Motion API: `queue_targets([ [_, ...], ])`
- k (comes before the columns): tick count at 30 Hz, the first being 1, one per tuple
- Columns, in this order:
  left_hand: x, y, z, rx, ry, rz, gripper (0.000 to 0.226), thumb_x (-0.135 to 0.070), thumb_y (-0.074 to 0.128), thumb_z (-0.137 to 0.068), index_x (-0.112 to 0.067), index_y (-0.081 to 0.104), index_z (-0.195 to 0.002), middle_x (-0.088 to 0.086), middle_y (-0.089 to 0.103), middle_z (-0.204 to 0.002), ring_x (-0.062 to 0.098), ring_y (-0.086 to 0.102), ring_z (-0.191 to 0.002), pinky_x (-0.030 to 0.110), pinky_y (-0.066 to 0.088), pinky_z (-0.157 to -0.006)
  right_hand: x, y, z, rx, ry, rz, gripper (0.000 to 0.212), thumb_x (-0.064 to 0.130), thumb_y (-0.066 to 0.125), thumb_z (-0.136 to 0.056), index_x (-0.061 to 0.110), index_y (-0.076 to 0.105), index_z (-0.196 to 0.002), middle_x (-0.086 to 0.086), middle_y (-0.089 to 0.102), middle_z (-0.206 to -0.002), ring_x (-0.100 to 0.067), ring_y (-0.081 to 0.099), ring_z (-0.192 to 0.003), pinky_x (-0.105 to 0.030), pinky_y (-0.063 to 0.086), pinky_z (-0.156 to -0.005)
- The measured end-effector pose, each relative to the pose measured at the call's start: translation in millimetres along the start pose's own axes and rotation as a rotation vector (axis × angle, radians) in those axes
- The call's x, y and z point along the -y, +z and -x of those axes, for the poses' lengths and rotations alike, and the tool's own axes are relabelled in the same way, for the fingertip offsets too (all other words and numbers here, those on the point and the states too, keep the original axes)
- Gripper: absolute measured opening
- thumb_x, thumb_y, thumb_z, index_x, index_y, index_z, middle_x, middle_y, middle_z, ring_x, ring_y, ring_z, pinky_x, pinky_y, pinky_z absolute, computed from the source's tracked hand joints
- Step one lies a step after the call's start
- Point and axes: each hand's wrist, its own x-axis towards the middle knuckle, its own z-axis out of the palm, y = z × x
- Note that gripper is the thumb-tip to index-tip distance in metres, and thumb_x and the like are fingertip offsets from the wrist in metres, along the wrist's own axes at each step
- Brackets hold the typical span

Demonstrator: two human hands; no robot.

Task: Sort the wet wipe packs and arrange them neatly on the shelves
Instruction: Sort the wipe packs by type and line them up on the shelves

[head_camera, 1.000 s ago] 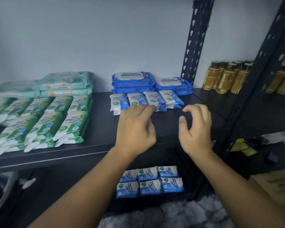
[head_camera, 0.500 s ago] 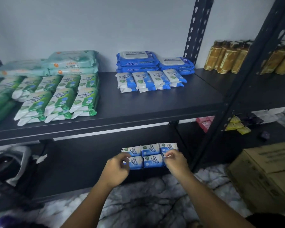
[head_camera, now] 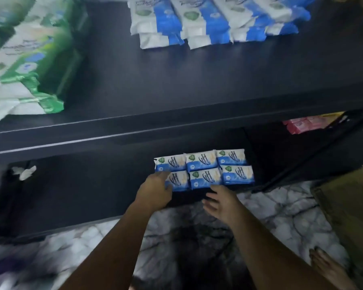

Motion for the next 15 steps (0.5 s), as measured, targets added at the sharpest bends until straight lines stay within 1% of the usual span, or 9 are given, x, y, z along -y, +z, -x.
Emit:
queue_targets([
  [3,6.7,15.2,-18.5,-0.003,-0.023,-0.126,0.047,-0.027,0.052,-0.098,-0.019,0.052,-0.144,0.010,0.050,-0.147,0.031,0.048,-0.129,0.046,0.048,-0.102,2.1,10.3,-18.9,0.026,0.100,-0.099,0.031,0.031,0.066,-0.096,0.009,0.055,-0.114,-0.014,0.063,-0.116,-0.035,0.063,-0.108,-0.045,0.055,-0.080],
  [6,6.6,25.0,-26.6,-0.035,-0.025,-0.248,0.046,-0.030,0.057,-0.095,-0.018,0.056,-0.139,0.009,0.050,-0.140,0.032,0.045,-0.123,0.044,0.046,-0.099,3.7,19.8,-33.3,0.048,0.162,-0.124,0.038,0.039,0.067,-0.093,0.007,0.056,-0.111,-0.015,0.066,-0.113,-0.034,0.063,-0.108,-0.044,0.052,-0.076],
  [8,7.0,29.2,-30.2,-0.026,-0.046,-0.292,0.046,-0.036,0.061,-0.094,-0.020,0.056,-0.137,0.007,0.048,-0.139,0.032,0.044,-0.121,0.043,0.044,-0.098,4.5,23.5,-42.3,0.023,0.175,-0.128,0.041,0.040,0.067,-0.093,0.006,0.058,-0.112,-0.015,0.067,-0.112,-0.032,0.063,-0.107,-0.042,0.051,-0.074],
  [11,9.5,33.0,-36.0,-0.028,-0.065,-0.345,0.045,-0.041,0.062,-0.092,-0.023,0.059,-0.134,0.005,0.047,-0.137,0.030,0.043,-0.120,0.043,0.041,-0.097,5.3,28.6,-53.8,-0.039,0.183,-0.167,0.040,0.038,0.069,-0.091,0.005,0.059,-0.110,-0.015,0.068,-0.110,-0.030,0.062,-0.102,-0.041,0.052,-0.075],
  [15,8.0,36.7,-43.4,0.005,-0.094,-0.403,0.045,-0.043,0.062,-0.088,-0.024,0.059,-0.129,0.005,0.045,-0.135,0.030,0.040,-0.121,0.045,0.038,-0.100,3.7,37.9,-66.7,-0.134,0.142,-0.168,0.045,0.041,0.069,-0.086,0.008,0.062,-0.116,-0.011,0.071,-0.105,-0.025,0.065,-0.086,-0.033,0.053,-0.063],
])
